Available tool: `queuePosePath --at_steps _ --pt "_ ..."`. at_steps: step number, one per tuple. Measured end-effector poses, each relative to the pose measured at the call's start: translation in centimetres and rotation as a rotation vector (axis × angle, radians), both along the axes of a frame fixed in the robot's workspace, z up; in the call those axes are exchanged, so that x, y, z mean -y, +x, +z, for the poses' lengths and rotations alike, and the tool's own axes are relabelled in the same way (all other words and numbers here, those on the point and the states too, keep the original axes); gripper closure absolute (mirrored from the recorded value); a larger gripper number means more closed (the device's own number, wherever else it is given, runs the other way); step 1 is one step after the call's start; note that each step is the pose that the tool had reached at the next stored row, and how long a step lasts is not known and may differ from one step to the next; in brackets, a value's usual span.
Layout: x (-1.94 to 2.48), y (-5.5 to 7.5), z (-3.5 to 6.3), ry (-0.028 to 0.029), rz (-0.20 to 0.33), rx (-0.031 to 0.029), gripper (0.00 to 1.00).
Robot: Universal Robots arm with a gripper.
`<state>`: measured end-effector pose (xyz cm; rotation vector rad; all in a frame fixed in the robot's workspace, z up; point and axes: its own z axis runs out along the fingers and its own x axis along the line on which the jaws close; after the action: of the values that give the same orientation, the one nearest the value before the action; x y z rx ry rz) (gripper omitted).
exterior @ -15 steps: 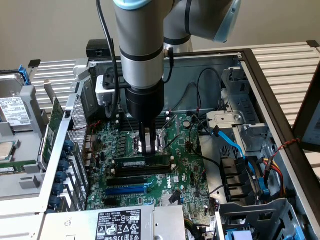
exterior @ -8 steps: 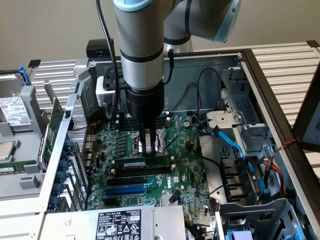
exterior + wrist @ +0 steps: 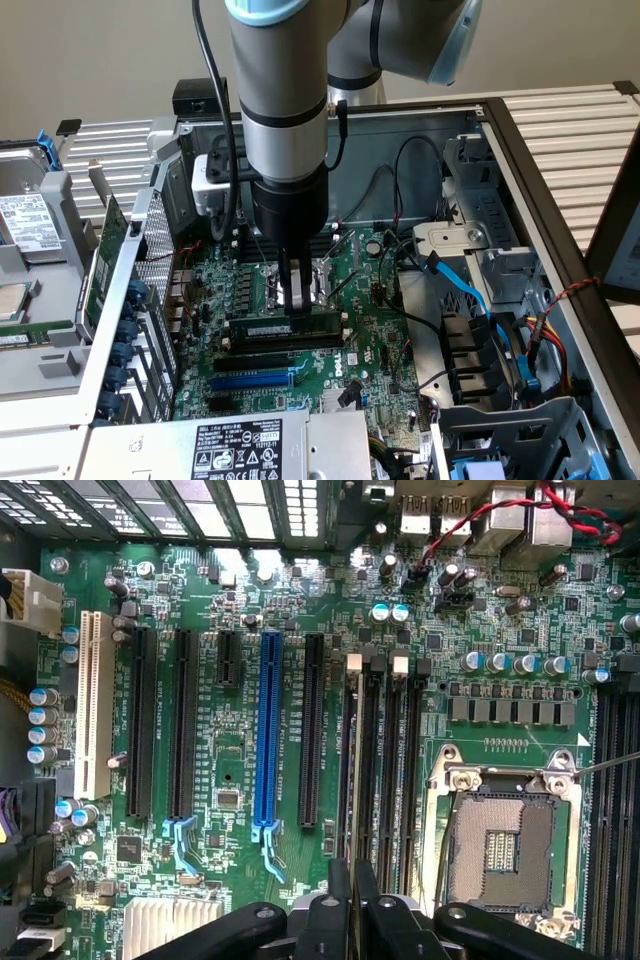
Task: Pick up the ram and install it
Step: 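Insert the ram into the slot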
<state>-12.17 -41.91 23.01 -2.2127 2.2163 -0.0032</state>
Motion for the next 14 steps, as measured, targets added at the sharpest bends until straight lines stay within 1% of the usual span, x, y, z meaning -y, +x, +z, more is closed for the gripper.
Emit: queuePosePath --at_steps 9,14 --pt "0.00 -0.08 -0.17 0.0001 0.000 0.0016 0.87" --pt "0.02 -0.18 -0.19 0.0003 0.000 0.0057 0.87"
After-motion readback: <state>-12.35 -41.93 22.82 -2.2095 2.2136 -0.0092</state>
